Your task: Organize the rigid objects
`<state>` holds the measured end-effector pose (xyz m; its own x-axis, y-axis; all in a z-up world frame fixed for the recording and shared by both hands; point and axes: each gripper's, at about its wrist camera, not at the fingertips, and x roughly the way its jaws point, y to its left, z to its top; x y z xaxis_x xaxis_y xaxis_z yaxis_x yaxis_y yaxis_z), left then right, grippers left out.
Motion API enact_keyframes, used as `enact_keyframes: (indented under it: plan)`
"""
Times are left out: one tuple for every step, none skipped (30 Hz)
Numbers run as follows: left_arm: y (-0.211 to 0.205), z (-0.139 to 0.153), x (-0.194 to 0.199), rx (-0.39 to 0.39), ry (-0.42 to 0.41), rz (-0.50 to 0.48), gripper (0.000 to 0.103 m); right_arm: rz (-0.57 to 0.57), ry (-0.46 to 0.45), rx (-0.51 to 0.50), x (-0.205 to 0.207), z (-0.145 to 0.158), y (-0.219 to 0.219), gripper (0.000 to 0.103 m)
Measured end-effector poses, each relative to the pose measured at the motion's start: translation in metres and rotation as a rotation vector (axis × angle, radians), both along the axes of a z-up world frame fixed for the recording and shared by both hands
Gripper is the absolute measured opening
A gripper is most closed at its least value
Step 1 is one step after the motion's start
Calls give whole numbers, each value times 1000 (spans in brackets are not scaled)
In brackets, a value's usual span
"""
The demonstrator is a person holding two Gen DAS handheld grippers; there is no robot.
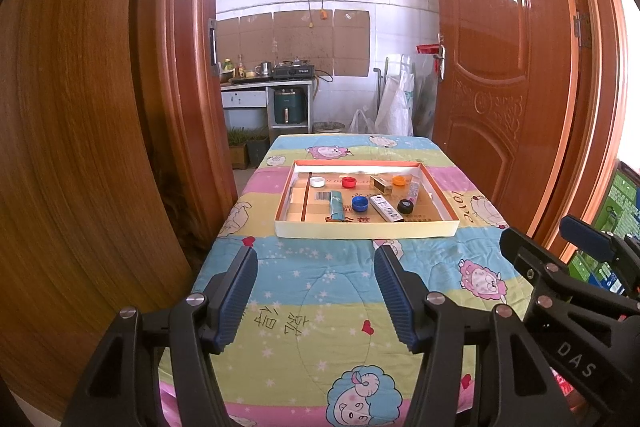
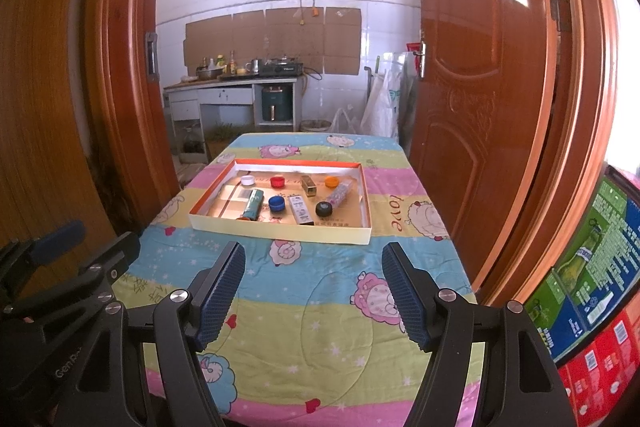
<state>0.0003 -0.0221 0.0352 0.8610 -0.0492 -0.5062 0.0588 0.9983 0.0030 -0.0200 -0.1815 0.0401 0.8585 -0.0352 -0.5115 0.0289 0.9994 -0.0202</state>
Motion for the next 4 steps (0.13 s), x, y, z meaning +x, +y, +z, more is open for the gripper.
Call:
enact_keyframes:
  plan:
    - [0,0,0,-1,-2,1,60,0,0,0,0,0,0,73]
    - [1,0,0,-2,-6,1,60,1,1,1,0,0,1,73]
    - [0,1,0,-1,-8,1,60,0,0,0,0,0,0,73]
    - [0,1,0,0,-9,3,60,1,0,0,0,0,0,73]
